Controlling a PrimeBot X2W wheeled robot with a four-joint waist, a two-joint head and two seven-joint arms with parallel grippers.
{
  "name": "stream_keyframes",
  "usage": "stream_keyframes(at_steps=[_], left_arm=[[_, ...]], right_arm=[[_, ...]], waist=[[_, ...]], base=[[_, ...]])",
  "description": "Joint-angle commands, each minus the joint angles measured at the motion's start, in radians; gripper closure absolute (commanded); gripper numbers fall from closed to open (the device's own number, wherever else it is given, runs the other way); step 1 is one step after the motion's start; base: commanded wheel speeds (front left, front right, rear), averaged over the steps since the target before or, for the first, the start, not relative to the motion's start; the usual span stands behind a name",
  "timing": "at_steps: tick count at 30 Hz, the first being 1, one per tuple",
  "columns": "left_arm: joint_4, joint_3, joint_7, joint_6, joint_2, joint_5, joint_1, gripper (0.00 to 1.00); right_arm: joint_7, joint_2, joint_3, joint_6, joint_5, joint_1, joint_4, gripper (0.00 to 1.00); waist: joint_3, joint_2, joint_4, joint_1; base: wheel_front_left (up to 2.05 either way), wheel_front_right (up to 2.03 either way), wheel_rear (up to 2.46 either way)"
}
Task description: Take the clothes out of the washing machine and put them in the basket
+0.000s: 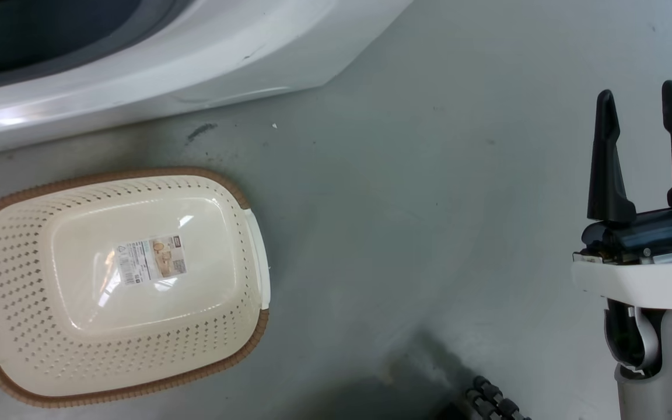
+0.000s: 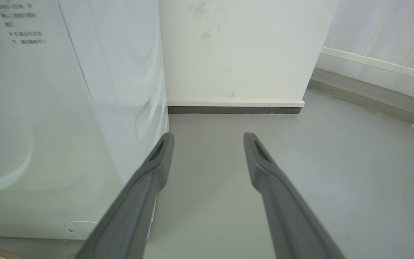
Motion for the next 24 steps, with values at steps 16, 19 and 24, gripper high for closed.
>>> stream_keyframes(at_steps=[16,19,24], left_arm=[[0.062,-0.124,0.257,-0.001,0.048,-0.136,-0.116,0.09],[0.053,-0.160,0.267,-0.001,0.057,-0.174,-0.114,1.00],[0.023,-0.214,0.211,0.000,0.093,-0.225,-0.117,1.00]], right_arm=[[-0.002,0.002,-0.008,-0.001,0.036,-0.046,-0.005,0.00],[-0.002,0.002,-0.010,-0.001,0.039,-0.048,-0.006,0.00],[-0.002,0.002,-0.013,-0.001,0.038,-0.046,0.000,0.00]], waist=[[0.089,-0.0001,-0.019,-0.0002],[0.088,-0.0001,-0.020,-0.0002],[0.076,-0.0001,-0.014,-0.0002]], base=[[0.00,0.00,0.00],[0.00,0.00,0.00],[0.00,0.00,0.00]])
